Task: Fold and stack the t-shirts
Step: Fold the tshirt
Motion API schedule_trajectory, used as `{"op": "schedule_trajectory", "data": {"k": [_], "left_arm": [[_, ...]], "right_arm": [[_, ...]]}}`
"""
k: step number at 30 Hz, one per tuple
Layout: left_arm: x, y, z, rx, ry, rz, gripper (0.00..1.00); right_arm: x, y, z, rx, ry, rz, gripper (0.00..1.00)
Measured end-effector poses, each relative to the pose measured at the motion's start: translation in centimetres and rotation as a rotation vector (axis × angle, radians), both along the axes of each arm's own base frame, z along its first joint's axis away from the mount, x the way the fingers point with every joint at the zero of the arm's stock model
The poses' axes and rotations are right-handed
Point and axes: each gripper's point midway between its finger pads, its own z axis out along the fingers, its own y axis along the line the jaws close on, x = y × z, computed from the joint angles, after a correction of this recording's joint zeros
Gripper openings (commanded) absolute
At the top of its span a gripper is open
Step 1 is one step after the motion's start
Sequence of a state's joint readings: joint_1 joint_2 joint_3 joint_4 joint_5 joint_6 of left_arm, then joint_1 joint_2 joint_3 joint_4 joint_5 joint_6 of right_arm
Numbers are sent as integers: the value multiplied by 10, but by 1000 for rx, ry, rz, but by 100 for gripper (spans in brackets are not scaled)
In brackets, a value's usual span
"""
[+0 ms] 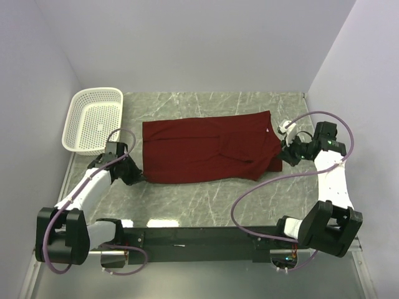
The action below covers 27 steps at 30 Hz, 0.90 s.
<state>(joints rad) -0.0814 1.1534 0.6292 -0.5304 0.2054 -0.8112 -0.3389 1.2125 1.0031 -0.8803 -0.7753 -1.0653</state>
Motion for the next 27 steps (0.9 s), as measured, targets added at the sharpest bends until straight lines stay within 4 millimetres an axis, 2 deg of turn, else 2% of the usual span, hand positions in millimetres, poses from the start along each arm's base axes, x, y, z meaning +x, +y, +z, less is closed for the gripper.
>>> {"op": "schedule_trajectory", "data": {"k": [6, 10, 13, 16, 21, 27], "left_arm": [[3, 0, -8, -1, 29, 10, 0], [15, 0, -12, 6, 57, 21, 0], [29, -1, -7, 6, 44, 23, 0], [43, -1, -1, 5, 20, 28, 0], [54, -4, 12, -15, -13, 25, 0], [38, -10, 29, -67, -42, 30, 0]], "right_arm": [[11, -2, 0, 26, 11, -29, 0], [39, -9, 7, 61, 23, -53, 0], [65, -15, 13, 86, 25, -65, 0], [84, -16, 11, 106, 41, -68, 0], [96, -9, 2, 126, 78, -60, 0], [95, -5, 2, 133, 76, -52, 0]]}}
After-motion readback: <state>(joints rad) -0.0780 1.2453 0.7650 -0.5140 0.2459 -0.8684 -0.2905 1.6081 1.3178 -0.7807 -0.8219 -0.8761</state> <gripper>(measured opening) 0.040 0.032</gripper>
